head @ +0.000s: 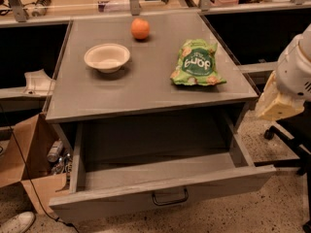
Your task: Close top drawer
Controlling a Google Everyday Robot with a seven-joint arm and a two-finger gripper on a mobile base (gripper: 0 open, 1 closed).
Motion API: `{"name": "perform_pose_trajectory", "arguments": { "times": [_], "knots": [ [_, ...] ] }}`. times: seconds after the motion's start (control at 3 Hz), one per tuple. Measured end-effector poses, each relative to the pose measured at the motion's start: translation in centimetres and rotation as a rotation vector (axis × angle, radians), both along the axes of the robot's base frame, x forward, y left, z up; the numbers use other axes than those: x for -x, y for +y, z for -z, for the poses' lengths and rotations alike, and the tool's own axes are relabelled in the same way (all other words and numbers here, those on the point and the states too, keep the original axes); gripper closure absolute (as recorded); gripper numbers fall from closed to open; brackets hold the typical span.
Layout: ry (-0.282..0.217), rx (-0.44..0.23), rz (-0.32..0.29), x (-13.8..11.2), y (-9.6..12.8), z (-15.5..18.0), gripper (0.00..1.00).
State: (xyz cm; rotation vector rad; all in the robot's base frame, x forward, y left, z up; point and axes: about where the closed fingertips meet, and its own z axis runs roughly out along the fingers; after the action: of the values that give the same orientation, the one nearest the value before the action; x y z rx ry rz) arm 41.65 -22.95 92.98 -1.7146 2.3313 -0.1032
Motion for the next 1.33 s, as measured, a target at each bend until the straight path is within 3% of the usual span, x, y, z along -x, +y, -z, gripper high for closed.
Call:
{"name": "perform_pose_trajectory", "arguments": {
  "times": [0.33, 1.0, 1.33],
  "knots": [
    [0.109, 0.025, -0.039, 1.3, 0.8, 4.3, 1.0],
    [0.134, 0.01, -0.039, 2.6, 1.1, 5.6, 1.0],
    [0.18, -0.033, -0.028, 4.6, 1.7, 9.4, 1.0]
  ]
}}
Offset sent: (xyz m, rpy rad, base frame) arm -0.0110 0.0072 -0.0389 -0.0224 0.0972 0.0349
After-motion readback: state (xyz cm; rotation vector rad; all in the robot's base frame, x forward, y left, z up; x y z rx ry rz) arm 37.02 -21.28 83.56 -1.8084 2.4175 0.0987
